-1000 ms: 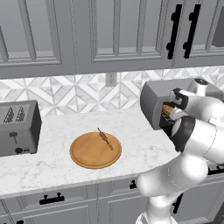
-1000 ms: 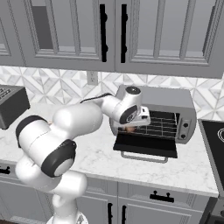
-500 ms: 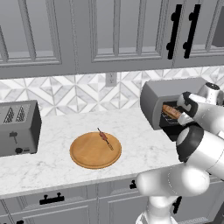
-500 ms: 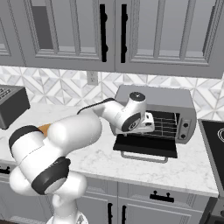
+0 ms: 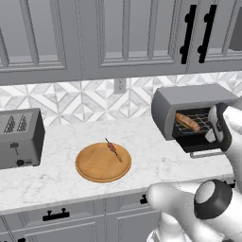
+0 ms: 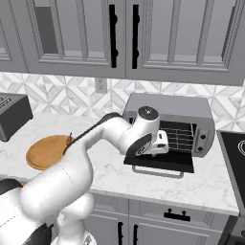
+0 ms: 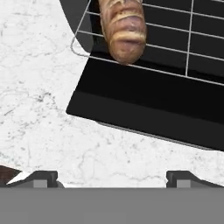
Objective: Pick up the kebab skewer and baguette bread, and place them inside the toaster oven. Close the toaster oven door and start by setting the timer.
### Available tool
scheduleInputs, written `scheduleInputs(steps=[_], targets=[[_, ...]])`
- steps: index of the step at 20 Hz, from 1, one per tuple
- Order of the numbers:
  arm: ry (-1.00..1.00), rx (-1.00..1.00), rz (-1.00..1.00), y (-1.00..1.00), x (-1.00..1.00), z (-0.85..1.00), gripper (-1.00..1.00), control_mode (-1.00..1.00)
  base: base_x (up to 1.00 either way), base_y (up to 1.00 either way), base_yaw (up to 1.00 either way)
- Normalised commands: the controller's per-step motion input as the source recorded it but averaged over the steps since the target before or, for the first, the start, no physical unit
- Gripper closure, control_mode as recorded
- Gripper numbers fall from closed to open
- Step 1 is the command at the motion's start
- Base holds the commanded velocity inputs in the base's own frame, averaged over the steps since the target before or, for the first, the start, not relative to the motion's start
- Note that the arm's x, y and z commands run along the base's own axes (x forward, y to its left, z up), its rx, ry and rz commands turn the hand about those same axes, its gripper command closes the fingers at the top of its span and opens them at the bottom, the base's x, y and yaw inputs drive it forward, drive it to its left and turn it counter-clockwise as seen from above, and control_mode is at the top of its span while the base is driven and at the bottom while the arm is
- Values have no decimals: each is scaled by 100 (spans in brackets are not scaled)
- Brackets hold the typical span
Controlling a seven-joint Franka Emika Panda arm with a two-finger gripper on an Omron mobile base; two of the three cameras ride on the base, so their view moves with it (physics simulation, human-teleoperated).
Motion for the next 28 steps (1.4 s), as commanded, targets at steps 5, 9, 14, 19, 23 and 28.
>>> scheduleInputs(steps=[5,9,14,19,23,28], targets=[[-1,0,-8,94,-62,28,-100,-100,0,0,0],[0,0,-7,100,-20,15,-100,-100,0,0,0],[0,-1,-8,100,-2,0,-100,-100,0,0,0],[0,-2,-7,100,9,0,-100,-100,0,0,0],[0,0,-6,92,8,0,-100,-100,0,0,0],[0,0,-5,80,8,-7,-100,-100,0,0,0]])
